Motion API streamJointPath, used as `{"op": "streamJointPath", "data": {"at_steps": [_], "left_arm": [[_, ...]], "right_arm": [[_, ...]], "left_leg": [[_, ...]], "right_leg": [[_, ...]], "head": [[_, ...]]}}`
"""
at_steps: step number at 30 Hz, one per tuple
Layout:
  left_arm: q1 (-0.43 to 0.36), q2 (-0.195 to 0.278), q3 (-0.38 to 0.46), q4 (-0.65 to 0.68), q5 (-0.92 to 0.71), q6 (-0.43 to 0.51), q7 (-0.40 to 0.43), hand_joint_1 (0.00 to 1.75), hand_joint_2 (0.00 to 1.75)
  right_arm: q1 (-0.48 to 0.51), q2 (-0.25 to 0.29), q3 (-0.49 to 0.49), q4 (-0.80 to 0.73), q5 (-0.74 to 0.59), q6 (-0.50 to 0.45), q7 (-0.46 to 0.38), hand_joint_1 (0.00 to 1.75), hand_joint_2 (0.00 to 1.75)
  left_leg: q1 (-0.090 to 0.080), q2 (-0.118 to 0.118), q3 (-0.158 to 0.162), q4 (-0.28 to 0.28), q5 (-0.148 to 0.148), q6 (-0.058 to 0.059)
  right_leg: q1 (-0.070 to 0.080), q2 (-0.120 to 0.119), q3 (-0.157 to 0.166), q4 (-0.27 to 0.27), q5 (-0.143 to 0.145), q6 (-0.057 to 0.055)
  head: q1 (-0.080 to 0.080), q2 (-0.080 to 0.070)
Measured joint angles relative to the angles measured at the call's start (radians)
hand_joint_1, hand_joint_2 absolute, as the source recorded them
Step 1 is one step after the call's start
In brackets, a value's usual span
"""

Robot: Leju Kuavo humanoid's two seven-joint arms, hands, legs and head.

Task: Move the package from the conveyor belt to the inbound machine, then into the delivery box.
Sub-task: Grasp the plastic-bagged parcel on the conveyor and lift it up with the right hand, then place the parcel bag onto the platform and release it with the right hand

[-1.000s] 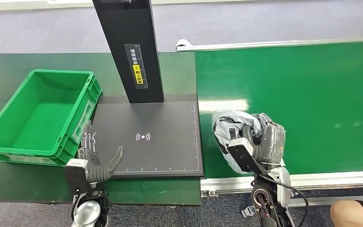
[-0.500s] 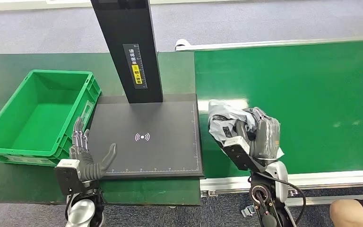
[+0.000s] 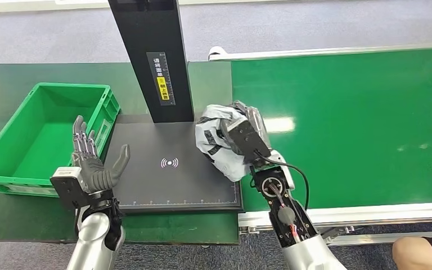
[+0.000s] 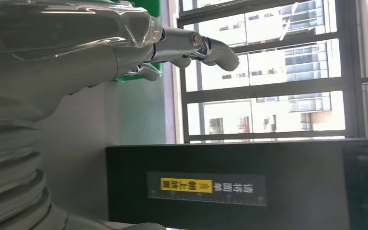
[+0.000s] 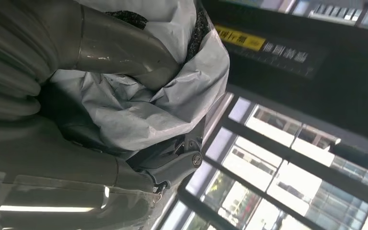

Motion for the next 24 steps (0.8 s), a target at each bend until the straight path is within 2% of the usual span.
{"op": "streamJointPath", "data": {"at_steps": [6, 12, 16, 24], "left_arm": [[-0.03, 0.002, 0.011, 0.033, 0.038, 0.022, 0.0, 0.0, 1.75], [-0.049, 0.002, 0.03, 0.063, 0.054, 0.027, 0.0, 0.0, 1.75], [-0.058, 0.001, 0.033, 0.084, 0.058, 0.028, -0.001, 0.0, 1.75], [-0.075, 0.003, 0.033, 0.134, 0.088, 0.037, -0.012, 0.0, 1.75]], "right_arm": [[-0.068, 0.057, 0.038, 0.101, -0.02, 0.027, 0.002, 1.75, 1.75], [-0.092, 0.091, 0.072, 0.167, -0.034, 0.032, 0.005, 1.75, 1.75], [-0.095, 0.104, 0.086, 0.204, -0.044, 0.042, 0.007, 0.02, 1.75], [-0.125, 0.121, 0.112, 0.3, -0.104, 0.156, 0.051, 0.0, 1.75]], "left_leg": [[0.0, 0.0, -0.001, 0.0, 0.0, 0.0], [0.0, 0.0, -0.001, 0.0, 0.0, 0.0], [0.0, 0.0, -0.001, 0.0, 0.0, 0.0], [0.0, 0.0, -0.001, 0.0, 0.0, 0.0]], "right_leg": [[0.0, 0.0, -0.001, 0.0, 0.0, 0.0], [0.0, 0.0, -0.001, 0.0, 0.0, 0.0], [0.0, 0.0, -0.001, 0.0, 0.0, 0.0], [0.0, 0.0, -0.001, 0.0, 0.0, 0.0]], "head": [[0.0, 0.0], [0.0, 0.0], [0.0, 0.0], [0.0, 0.0]]}}
